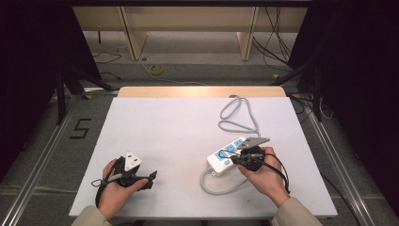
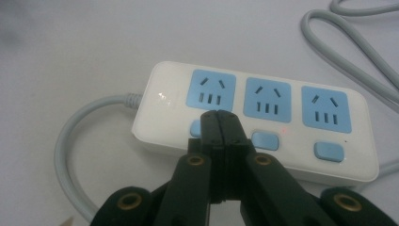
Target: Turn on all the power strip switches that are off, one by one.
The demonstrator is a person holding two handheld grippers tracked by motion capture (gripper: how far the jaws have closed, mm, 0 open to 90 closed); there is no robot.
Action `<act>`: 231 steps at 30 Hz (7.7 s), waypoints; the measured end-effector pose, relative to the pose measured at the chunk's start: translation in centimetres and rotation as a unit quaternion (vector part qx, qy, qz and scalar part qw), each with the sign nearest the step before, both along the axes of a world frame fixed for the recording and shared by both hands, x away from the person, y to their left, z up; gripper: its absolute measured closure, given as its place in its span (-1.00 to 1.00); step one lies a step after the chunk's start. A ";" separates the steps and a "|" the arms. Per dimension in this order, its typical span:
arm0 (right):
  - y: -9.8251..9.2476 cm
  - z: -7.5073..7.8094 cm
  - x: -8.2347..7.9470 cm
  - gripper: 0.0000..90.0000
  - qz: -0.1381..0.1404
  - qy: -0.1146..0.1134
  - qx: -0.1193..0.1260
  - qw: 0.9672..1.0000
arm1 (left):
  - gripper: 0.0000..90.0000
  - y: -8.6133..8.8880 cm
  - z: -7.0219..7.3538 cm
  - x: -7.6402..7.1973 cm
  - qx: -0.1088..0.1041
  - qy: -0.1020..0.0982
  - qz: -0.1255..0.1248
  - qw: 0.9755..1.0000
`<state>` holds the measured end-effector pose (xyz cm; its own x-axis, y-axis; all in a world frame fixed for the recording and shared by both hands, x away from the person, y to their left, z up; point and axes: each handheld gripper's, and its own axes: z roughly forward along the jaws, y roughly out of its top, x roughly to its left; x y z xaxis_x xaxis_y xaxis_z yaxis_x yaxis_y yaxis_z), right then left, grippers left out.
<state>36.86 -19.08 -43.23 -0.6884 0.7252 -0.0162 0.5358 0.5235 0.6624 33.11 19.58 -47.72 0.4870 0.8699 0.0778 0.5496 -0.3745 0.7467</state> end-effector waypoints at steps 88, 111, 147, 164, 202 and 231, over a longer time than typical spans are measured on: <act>2.0 -1.9 1.9 1.00 -0.003 0.042 -0.017 0.999 | -0.74 -0.1 -0.1 0.0 -0.003 0.000 0.003 1.000; 1.6 -1.9 2.1 1.00 -0.007 0.056 0.001 0.998 | -0.74 -0.1 -0.1 0.0 -0.005 0.000 -0.001 1.000; 0.5 -0.7 2.2 1.00 -0.021 0.043 0.004 0.999 | -0.74 -0.1 -0.1 0.0 -0.003 0.000 0.000 1.000; -0.4 -0.1 2.6 1.00 -0.038 0.036 0.005 0.999 | -0.74 0.1 0.0 0.0 -0.002 0.000 0.001 1.000; -2.8 0.7 3.8 1.00 -0.074 0.021 -0.001 0.997 | -0.74 0.0 -0.2 0.0 -0.003 0.003 0.001 1.000; -3.8 0.0 5.3 1.00 -0.089 0.039 -0.022 0.995 | -0.74 0.0 -0.2 0.0 -0.002 0.004 0.001 1.000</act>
